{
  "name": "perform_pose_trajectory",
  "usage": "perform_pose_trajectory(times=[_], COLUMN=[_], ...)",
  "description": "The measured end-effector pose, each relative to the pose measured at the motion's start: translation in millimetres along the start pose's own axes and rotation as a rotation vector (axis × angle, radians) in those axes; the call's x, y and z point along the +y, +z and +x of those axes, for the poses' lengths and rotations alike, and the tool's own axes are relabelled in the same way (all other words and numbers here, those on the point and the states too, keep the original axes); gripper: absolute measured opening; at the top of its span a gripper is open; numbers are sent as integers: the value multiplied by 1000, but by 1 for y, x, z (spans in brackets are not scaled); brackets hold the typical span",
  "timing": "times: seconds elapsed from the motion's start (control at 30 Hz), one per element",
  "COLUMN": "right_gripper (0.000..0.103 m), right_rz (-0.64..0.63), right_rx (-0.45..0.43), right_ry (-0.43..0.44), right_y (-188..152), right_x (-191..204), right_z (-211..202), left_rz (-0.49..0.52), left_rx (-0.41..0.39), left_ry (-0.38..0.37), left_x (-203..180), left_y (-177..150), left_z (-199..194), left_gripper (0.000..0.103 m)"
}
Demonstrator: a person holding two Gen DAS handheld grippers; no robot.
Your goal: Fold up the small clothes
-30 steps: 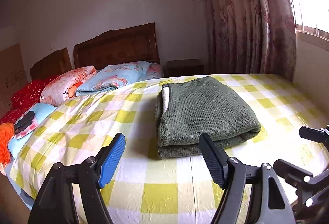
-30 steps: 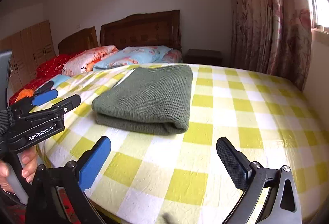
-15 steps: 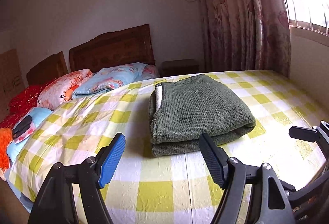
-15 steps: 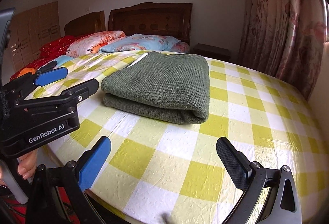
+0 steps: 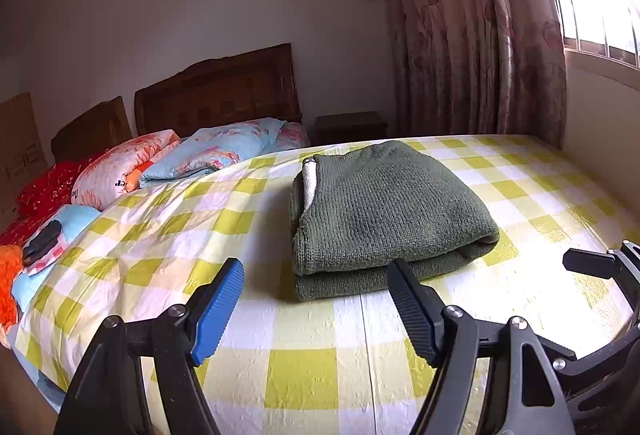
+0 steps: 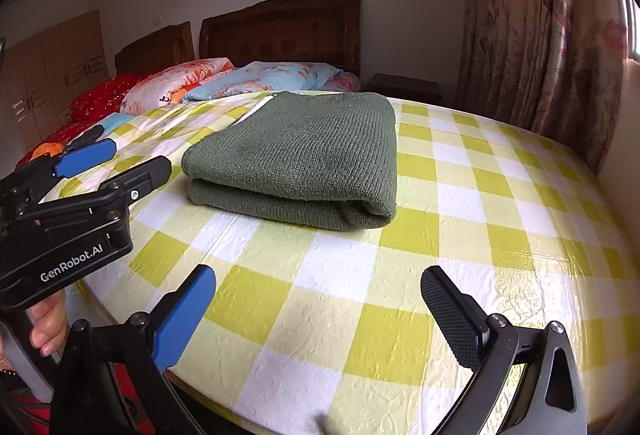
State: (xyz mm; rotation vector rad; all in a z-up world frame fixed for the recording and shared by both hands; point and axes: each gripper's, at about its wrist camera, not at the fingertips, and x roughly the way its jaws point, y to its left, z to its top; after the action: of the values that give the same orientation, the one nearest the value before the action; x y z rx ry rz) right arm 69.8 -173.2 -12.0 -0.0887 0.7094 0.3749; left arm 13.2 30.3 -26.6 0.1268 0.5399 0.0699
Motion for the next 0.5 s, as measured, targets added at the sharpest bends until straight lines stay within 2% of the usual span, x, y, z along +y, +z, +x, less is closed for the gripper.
perform_pose_trajectory(times=[0.5], right_gripper=[103], right_rz=[46], right_rx=[11], right_ry=[-9], right_y=[-2], right_x=[-10], right_z=[4], left_rz=[0], left_rx=[1], left_ry=[-2], left_x=[0], left_y=[0], left_z=[0], left_gripper=[75])
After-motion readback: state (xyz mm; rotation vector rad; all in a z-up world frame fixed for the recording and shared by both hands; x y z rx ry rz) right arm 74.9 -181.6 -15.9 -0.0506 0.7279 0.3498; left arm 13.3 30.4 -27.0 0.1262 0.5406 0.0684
